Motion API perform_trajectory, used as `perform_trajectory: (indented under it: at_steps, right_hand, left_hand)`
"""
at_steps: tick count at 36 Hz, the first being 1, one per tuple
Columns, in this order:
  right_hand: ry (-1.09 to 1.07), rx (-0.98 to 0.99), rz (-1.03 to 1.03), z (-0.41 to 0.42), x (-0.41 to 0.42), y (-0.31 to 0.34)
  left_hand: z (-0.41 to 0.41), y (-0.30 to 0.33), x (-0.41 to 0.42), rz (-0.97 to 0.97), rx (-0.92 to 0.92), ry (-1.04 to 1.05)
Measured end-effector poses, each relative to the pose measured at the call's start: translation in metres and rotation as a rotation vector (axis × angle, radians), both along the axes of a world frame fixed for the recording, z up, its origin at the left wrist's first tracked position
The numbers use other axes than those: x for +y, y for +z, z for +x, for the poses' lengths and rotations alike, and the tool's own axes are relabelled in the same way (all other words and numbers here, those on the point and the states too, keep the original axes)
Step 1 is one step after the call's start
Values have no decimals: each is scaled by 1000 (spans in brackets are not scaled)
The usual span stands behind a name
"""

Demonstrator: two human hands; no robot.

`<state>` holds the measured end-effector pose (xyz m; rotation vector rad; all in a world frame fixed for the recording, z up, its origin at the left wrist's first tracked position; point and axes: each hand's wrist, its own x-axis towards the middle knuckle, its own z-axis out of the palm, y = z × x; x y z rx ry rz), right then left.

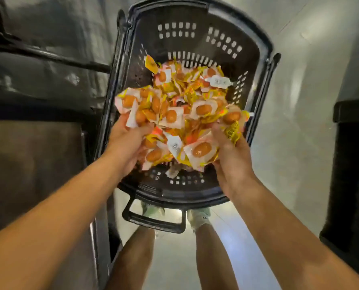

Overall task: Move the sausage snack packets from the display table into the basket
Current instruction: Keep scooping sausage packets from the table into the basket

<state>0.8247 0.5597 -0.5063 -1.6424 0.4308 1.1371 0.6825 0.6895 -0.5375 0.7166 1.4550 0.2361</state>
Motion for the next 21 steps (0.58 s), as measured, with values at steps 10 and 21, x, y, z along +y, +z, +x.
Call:
perform_trajectory:
  at_steps: [10,21]
  right_hand:
    - [13,-192,-22,31,27,-121]
    - [380,-539,-347,11,10,-169]
  left_hand:
    - [43,-102,35,318,114,-168]
    - [37,-144,-5,709,445,-580]
